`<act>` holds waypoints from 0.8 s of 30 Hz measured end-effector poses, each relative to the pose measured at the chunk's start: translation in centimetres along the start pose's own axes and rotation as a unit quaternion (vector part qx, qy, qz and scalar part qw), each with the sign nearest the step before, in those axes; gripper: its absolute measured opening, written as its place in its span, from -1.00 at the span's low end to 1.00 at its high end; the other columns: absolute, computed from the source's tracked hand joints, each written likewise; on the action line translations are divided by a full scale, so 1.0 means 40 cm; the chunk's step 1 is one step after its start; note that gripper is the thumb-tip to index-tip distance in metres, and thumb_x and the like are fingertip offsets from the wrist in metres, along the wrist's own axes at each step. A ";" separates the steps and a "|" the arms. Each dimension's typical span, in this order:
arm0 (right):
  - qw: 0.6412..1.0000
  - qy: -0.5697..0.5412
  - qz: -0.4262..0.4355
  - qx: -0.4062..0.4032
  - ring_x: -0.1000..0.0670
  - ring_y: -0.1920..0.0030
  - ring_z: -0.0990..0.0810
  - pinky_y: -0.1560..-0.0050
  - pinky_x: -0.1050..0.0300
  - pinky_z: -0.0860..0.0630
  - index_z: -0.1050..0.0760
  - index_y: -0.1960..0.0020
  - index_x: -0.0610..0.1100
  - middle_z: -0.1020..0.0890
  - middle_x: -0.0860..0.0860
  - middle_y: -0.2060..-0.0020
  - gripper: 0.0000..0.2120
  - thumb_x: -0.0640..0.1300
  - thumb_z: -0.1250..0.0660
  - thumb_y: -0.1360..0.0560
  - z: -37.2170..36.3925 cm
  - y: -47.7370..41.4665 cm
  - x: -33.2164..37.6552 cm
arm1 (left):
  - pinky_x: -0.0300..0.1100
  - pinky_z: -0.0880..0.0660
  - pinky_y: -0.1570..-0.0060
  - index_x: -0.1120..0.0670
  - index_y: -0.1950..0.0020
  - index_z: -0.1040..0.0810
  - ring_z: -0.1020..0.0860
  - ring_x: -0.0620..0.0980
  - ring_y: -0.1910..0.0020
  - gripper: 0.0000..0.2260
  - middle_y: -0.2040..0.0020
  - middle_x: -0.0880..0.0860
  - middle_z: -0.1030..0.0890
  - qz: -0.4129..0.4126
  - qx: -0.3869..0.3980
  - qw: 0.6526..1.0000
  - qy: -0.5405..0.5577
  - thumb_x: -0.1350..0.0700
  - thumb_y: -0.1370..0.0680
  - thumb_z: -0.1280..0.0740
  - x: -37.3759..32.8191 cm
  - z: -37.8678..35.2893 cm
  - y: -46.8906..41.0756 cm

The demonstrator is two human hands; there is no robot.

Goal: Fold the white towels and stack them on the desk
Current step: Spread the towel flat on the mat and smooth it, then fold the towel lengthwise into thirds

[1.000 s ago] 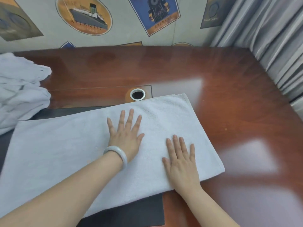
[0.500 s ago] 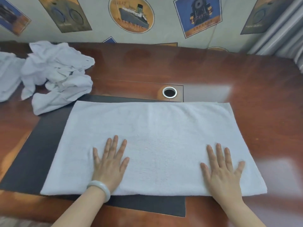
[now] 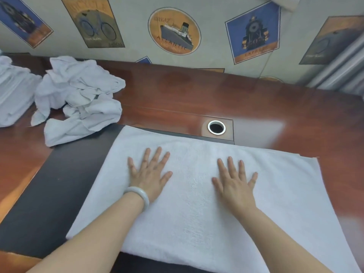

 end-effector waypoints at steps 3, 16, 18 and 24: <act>1.000 0.020 -0.009 -0.012 -0.12 -0.57 0.27 -0.42 -0.44 0.28 0.23 -0.58 0.19 0.18 0.07 -0.59 -0.32 0.35 0.37 -0.49 -0.018 -0.034 -0.019 | 0.41 0.21 -0.41 -0.24 -0.57 0.28 0.31 -0.04 -0.56 -0.47 -0.57 -0.16 0.32 0.105 -0.020 0.994 0.018 -0.26 -0.62 0.20 0.178 0.013 -0.033; 0.999 -0.022 0.009 -0.041 -0.06 -0.59 0.06 -0.49 -0.28 0.20 -0.05 -0.60 0.02 -0.06 -0.01 -0.59 -0.36 0.24 0.26 -0.59 0.014 0.032 -0.041 | 0.22 0.18 -0.48 -0.04 -0.62 0.01 0.07 0.04 -0.59 -0.45 -0.62 0.01 0.04 -0.023 -0.060 0.998 0.007 -0.20 -0.65 0.23 0.033 0.035 0.081; 0.998 -0.036 -0.004 -0.043 -0.03 -0.57 -0.06 -0.50 -0.21 0.09 -0.12 -0.59 -0.03 -0.17 -0.03 -0.56 -0.41 0.18 0.23 -0.65 -0.012 0.129 -0.106 | 0.24 0.01 -0.45 -0.02 -0.59 -0.16 -0.10 0.05 -0.57 -0.45 -0.60 0.02 -0.14 -0.083 -0.030 0.996 0.015 -0.19 -0.66 0.20 -0.070 -0.039 0.163; 0.990 -0.051 -0.123 -0.047 -0.07 -0.51 -0.21 -0.46 -0.19 -0.12 -0.23 -0.55 -0.06 -0.28 -0.04 -0.52 -0.42 0.13 0.05 -0.59 -0.029 0.357 -0.404 | 0.20 -0.02 -0.44 -0.02 -0.59 -0.17 -0.08 0.04 -0.56 -0.47 -0.60 0.02 -0.10 -0.051 -0.037 0.998 -0.029 -0.14 -0.66 0.15 -0.085 -0.038 0.190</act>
Point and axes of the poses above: each hand's wrist, its own y-axis away from the middle knuckle, its own z-axis out of the back of the hand, x = y × z, the point moved 9 cm from there along -y, towards the middle knuckle
